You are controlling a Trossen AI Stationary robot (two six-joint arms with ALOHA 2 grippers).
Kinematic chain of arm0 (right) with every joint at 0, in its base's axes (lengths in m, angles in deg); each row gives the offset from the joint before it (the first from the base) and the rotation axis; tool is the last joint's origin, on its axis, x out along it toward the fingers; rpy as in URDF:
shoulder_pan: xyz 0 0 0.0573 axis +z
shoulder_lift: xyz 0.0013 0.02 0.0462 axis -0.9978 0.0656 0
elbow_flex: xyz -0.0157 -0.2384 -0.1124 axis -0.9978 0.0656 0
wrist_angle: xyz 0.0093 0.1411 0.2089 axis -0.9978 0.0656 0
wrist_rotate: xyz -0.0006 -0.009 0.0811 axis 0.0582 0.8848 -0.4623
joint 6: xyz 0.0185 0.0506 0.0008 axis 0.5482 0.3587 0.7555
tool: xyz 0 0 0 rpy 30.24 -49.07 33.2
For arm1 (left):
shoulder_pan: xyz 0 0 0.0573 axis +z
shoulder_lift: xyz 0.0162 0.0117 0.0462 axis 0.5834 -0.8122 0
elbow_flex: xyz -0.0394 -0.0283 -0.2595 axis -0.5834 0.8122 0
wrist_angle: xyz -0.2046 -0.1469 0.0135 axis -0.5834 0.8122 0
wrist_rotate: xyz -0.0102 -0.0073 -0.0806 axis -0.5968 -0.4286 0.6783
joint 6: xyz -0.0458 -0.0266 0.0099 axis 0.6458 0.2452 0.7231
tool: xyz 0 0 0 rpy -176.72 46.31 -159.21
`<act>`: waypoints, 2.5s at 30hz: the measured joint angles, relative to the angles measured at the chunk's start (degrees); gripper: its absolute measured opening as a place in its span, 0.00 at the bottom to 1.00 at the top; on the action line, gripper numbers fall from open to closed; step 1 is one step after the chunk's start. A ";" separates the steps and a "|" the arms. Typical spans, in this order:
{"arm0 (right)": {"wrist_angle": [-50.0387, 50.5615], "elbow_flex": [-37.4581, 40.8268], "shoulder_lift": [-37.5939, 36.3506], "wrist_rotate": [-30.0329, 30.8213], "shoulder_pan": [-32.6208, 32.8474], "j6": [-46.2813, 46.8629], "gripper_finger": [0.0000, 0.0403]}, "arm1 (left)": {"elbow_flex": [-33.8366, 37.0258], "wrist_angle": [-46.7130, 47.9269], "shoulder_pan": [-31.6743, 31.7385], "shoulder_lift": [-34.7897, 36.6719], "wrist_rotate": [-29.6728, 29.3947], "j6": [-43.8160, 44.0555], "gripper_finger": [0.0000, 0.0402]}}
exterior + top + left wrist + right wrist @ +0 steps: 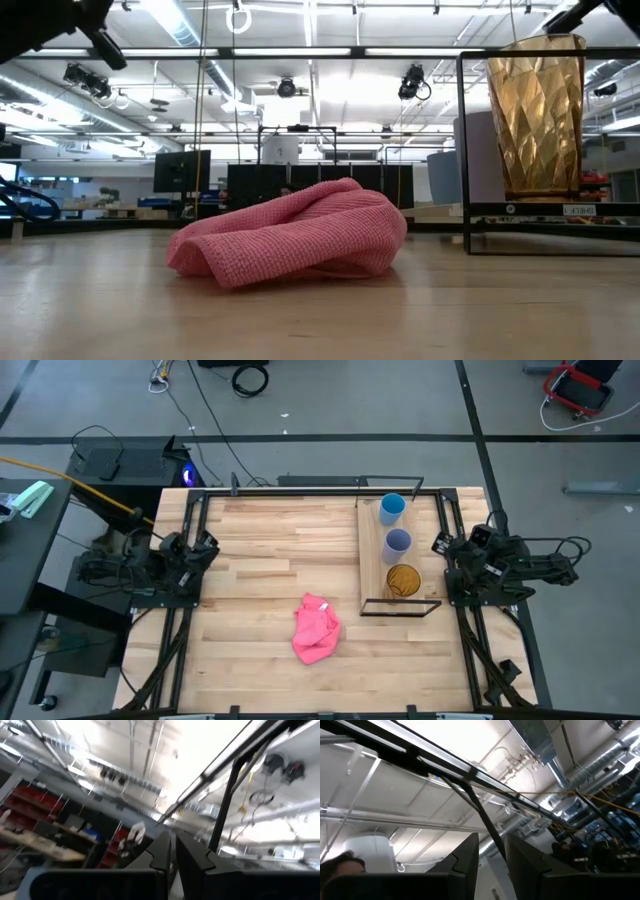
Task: Stack small to large cups/mugs on shelf
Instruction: Return to Home Position
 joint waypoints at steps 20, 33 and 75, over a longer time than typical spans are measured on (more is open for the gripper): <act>28.72 0.02 0.00 -2.19 0.00 -7.35 0.26 | 0.01 34.92 -0.01 -0.30 0.20 5.39 0.09; 33.15 0.00 0.00 -1.71 -0.02 -17.82 0.26 | 0.01 35.50 0.01 -0.40 0.19 -0.23 0.08; 34.68 -5.52 0.02 61.92 -1.99 -57.82 0.26 | 0.10 35.72 -0.01 -0.39 0.01 -2.41 0.08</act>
